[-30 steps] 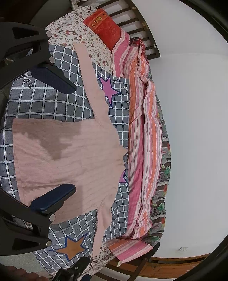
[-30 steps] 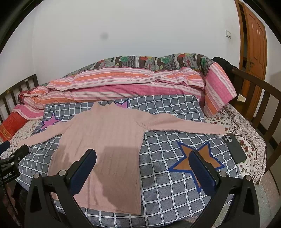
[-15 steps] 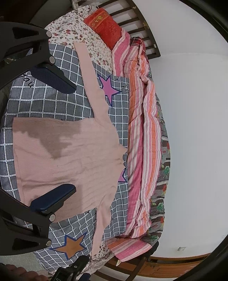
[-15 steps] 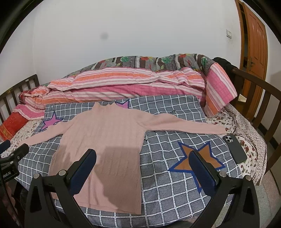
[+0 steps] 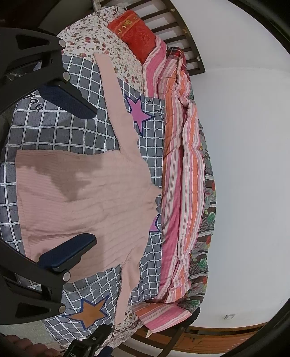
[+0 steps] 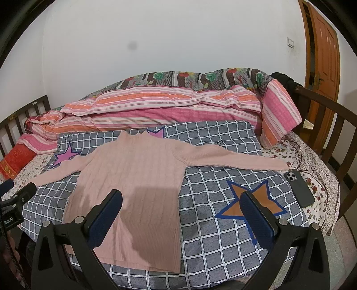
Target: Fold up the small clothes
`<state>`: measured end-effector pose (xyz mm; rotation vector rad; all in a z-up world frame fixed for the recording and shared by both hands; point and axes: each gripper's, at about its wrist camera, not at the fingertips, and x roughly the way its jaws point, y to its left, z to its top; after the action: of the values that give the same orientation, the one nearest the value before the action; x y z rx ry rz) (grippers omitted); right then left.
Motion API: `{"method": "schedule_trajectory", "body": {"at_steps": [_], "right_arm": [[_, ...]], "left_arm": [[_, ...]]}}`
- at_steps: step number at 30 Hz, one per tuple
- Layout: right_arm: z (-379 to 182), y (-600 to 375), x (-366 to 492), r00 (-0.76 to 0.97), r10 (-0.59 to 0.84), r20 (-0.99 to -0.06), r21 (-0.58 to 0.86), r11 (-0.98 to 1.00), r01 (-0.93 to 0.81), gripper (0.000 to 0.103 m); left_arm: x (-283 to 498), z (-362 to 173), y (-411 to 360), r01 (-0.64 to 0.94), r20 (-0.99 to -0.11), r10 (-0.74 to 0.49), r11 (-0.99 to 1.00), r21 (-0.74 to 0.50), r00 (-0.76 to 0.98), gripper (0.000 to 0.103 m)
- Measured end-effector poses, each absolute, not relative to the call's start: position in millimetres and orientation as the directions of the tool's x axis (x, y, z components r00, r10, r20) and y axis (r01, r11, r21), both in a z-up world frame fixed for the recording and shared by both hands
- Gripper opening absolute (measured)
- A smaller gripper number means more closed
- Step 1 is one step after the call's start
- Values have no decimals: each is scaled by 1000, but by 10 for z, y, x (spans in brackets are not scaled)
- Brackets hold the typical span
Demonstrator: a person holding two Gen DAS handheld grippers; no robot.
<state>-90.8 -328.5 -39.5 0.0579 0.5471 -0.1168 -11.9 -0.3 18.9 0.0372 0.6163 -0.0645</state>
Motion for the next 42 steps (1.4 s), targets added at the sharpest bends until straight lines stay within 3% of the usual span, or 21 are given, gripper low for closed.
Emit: {"method": "schedule_trajectory", "body": {"at_steps": [11, 19, 31, 38, 42], "right_arm": [[-413, -3226, -593, 847, -86, -525, 4, 995, 103, 103], [-717, -3194, 79, 839, -106, -533, -42, 994, 99, 103], [-1398, -3102, 868, 785, -77, -614, -33, 997, 72, 102], [-1458, -2849, 1164, 793, -34, -608, -50, 999, 5, 101], [-1491, -2764, 1362, 790, -20, -613, -55, 998, -18, 101]], "left_arm": [[240, 63, 169, 30, -601, -19, 1000, 8, 799, 103], [680, -402, 610, -53, -653, 11, 998, -46, 758, 103], [1272, -1252, 2079, -297, -715, 98, 941, -160, 693, 101], [1544, -1590, 2994, -487, -725, 143, 824, -289, 674, 90], [1665, -1626, 3215, -534, -703, 201, 793, -292, 682, 76]]}}
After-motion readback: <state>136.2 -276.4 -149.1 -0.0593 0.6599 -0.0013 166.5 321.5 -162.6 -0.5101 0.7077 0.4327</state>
